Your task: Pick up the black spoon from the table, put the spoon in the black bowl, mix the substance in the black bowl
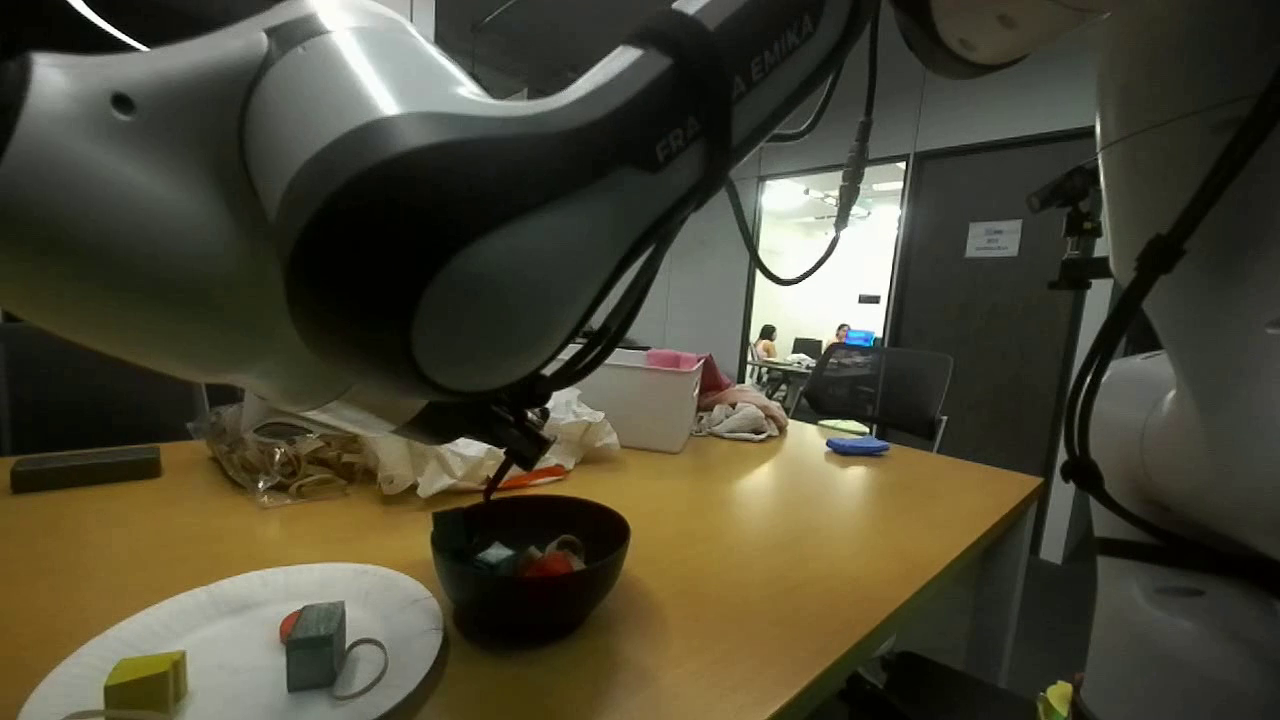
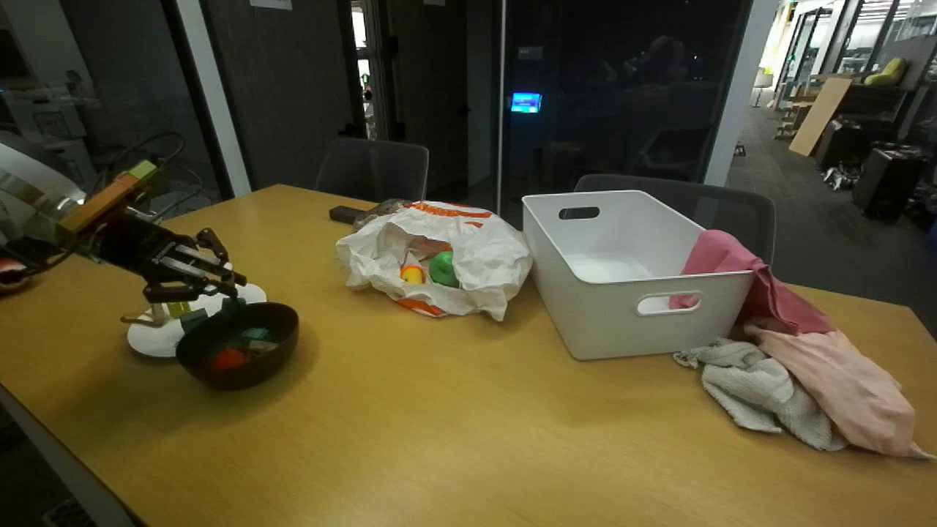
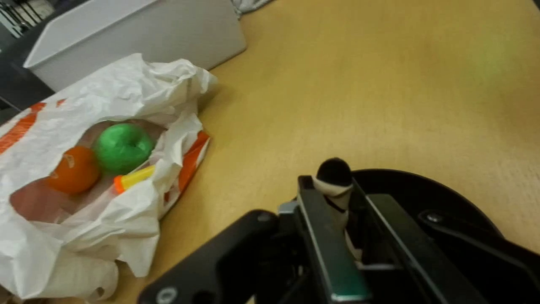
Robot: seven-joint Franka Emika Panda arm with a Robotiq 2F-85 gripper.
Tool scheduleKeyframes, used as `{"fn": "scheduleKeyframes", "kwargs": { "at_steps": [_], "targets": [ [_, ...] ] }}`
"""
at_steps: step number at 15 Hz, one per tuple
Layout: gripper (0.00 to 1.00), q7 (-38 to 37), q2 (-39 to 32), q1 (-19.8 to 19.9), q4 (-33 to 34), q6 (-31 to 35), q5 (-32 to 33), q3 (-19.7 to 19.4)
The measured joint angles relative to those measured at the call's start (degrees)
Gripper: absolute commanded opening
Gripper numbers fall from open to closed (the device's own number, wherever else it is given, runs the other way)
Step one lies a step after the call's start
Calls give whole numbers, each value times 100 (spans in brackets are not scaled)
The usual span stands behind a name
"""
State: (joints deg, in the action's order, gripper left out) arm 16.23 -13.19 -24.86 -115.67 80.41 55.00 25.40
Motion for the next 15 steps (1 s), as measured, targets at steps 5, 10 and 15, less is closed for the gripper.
{"fn": "scheduleKeyframes", "kwargs": {
  "at_steps": [5, 10, 15],
  "targets": [
    [12, 198, -15, 19, -101, -362, 455, -132],
    [12, 415, -15, 54, -161, -947, 426, -203],
    [12, 735, -17, 165, -219, -1197, 11, -205]
  ]
}}
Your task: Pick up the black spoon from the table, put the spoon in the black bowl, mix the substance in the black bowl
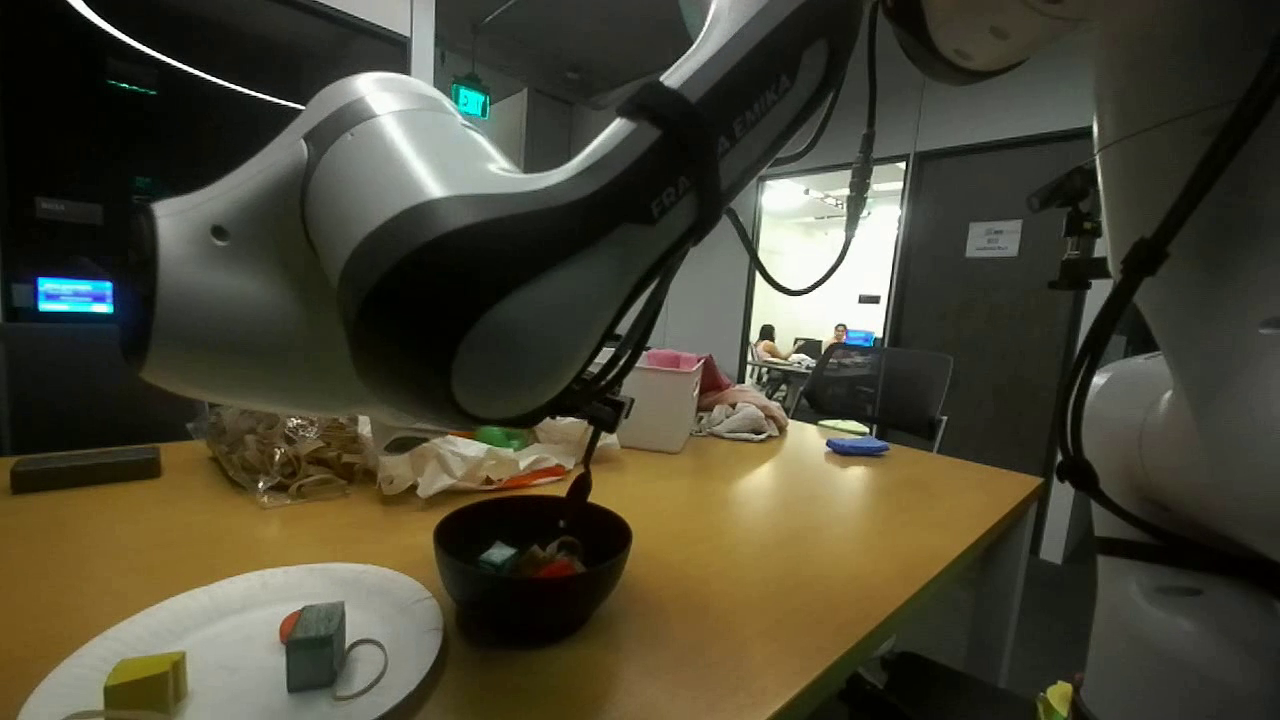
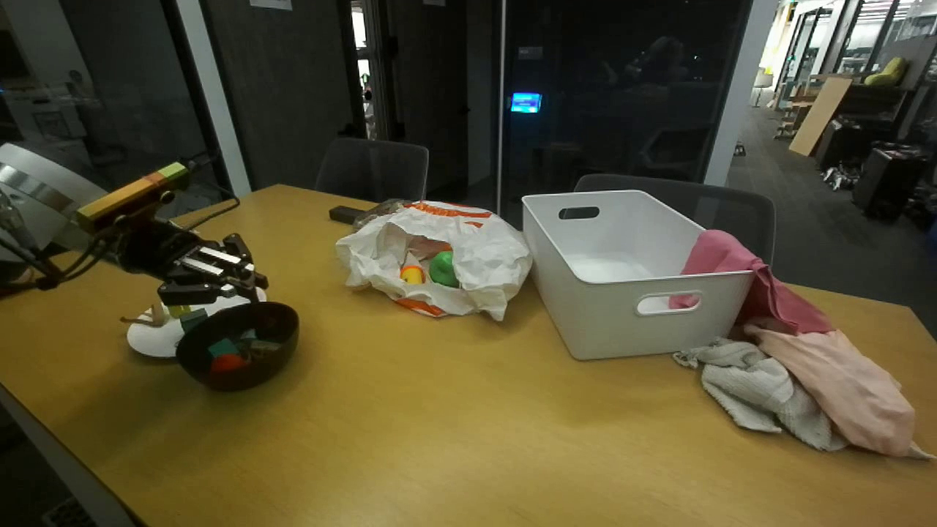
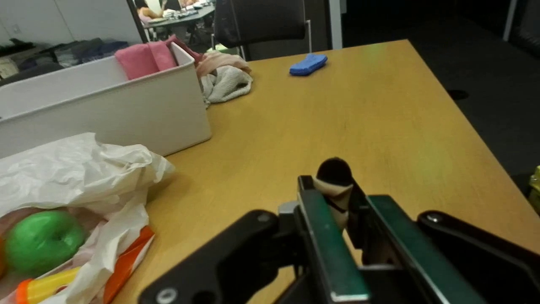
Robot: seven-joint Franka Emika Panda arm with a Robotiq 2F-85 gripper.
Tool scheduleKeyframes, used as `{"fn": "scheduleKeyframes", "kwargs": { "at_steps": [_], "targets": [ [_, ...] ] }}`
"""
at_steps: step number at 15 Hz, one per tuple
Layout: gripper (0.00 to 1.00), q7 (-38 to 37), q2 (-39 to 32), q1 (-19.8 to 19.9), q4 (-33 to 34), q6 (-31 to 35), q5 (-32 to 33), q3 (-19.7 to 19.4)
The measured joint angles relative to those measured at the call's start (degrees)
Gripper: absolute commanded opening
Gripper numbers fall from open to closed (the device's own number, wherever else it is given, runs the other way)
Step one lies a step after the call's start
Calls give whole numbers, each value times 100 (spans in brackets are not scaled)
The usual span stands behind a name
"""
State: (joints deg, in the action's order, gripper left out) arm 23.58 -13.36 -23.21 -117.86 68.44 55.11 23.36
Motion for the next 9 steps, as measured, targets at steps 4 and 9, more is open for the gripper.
{"fn": "scheduleKeyframes", "kwargs": {
  "at_steps": [4, 9],
  "targets": [
    [12, 248, -3, 171, -109, 36, -509, -2],
    [12, 531, 9, 224, -75, 470, -1180, 32]
  ]
}}
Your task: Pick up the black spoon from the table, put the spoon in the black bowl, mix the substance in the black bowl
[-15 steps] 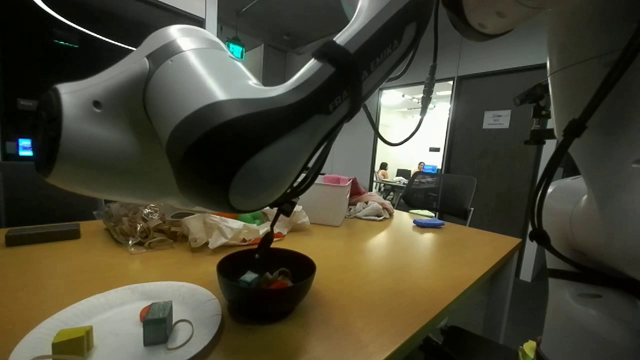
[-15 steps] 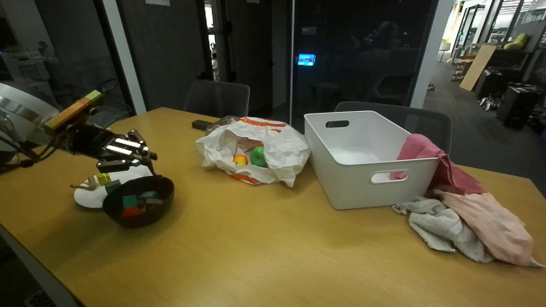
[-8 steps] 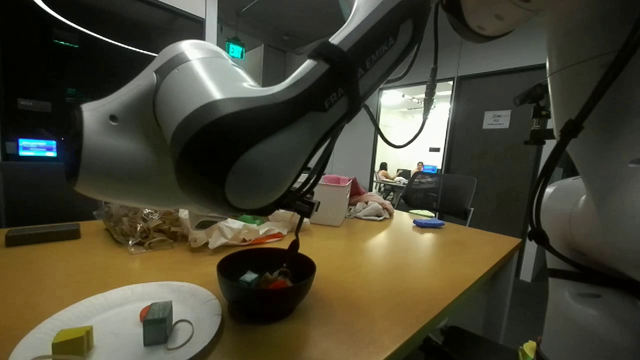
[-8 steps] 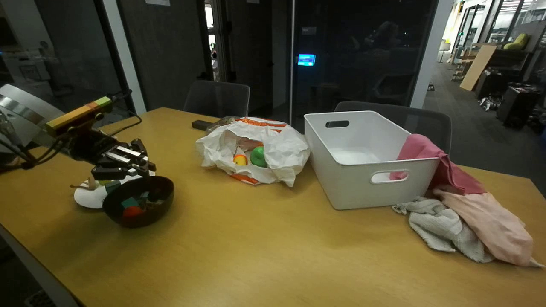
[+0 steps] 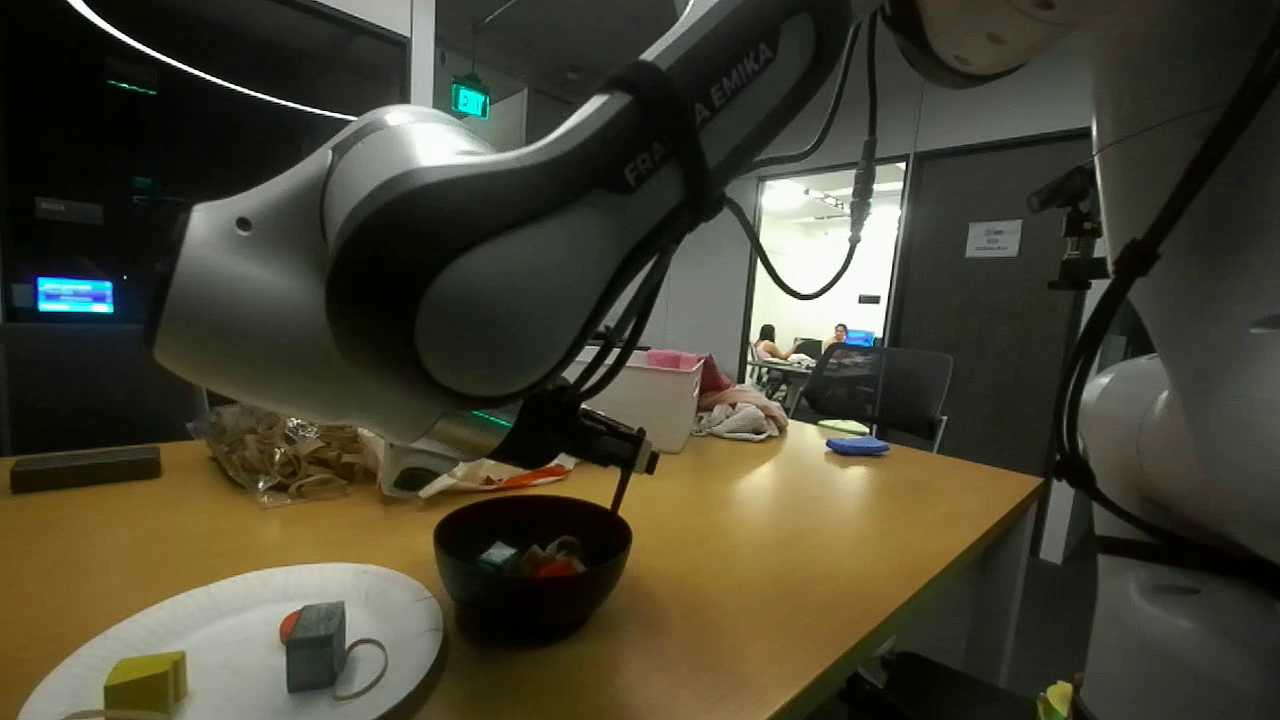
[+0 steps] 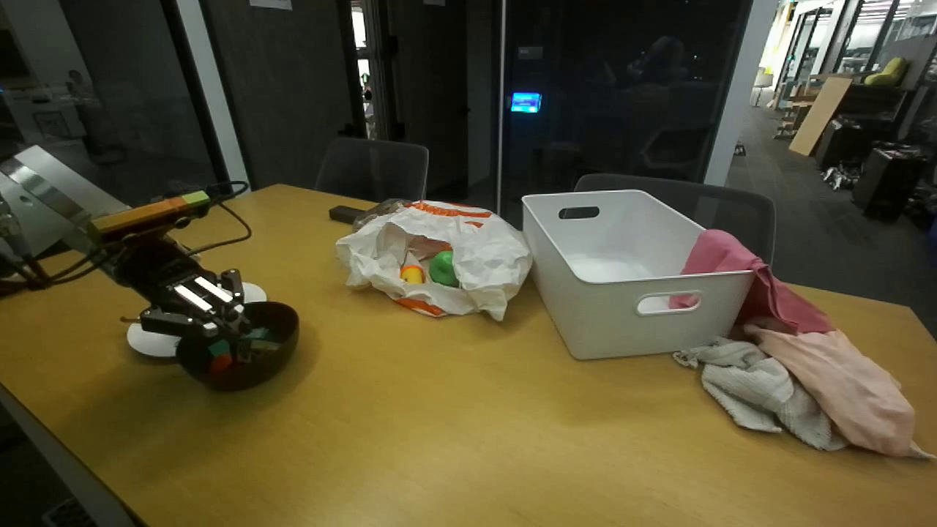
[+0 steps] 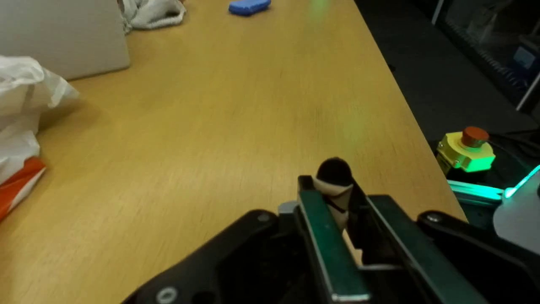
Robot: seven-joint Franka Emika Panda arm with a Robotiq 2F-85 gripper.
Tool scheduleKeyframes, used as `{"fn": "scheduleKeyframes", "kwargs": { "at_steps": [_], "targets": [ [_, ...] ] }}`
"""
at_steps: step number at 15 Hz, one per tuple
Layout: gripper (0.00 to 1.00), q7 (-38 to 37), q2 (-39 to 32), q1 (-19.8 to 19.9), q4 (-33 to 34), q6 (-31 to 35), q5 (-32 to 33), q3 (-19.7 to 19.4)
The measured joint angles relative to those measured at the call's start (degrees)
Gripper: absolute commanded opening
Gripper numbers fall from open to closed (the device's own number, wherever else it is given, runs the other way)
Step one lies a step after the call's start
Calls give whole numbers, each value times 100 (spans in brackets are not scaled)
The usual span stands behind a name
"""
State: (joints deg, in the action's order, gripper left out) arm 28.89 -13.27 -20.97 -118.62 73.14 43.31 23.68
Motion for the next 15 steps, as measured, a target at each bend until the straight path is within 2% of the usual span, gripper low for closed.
{"fn": "scheduleKeyframes", "kwargs": {
  "at_steps": [3, 5, 7, 10, 13, 15],
  "targets": [
    [12, 11, 38, 17, 53, 527, -306, 4],
    [12, -84, 89, 38, 54, 955, -291, -17],
    [12, -244, 134, 43, 26, 1289, -22, -47],
    [12, -452, 166, 38, -109, 1572, 724, -56],
    [12, -522, 174, 25, -275, 1586, 1280, -56],
    [12, -517, 180, 22, -346, 1435, 1335, -56]
  ]
}}
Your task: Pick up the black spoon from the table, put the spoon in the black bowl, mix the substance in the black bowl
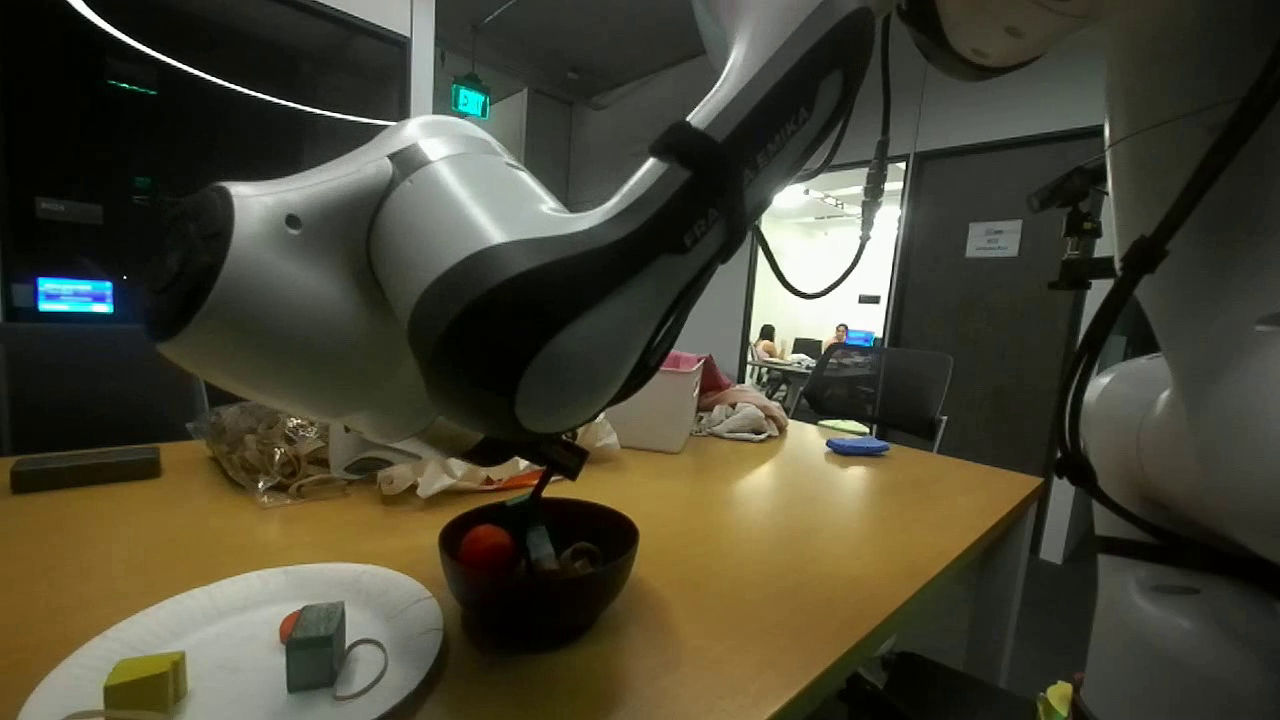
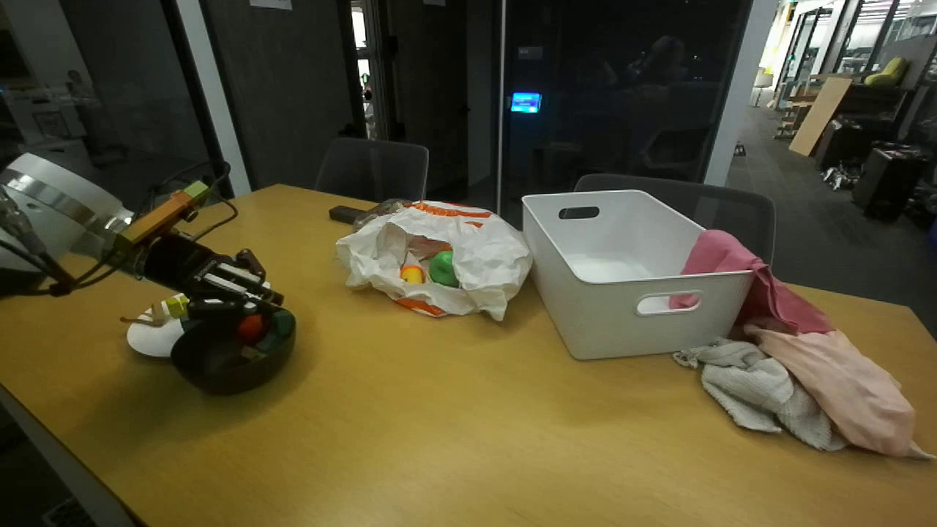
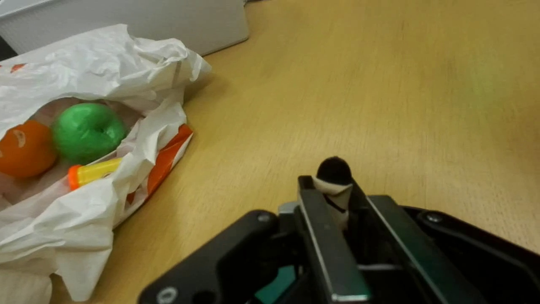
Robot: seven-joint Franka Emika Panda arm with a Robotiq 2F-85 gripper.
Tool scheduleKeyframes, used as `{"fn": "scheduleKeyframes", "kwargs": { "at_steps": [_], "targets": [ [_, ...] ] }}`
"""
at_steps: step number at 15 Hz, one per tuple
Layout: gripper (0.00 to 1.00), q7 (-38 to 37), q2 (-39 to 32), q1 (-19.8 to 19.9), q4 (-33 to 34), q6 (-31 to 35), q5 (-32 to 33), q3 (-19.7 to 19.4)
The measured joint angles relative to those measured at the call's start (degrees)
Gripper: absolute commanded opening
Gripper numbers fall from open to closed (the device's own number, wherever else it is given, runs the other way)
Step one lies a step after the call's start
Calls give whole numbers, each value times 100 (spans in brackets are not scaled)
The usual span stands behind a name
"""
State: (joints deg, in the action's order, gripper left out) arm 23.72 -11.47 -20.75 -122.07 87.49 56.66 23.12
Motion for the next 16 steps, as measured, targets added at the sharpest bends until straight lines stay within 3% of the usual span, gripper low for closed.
{"fn": "scheduleKeyframes", "kwargs": {
  "at_steps": [9, 16],
  "targets": [
    [12, 293, 0, -89, 22, -1689, -281, 47],
    [12, 672, -1, -25, 126, -1406, -1163, 51]
  ]
}}
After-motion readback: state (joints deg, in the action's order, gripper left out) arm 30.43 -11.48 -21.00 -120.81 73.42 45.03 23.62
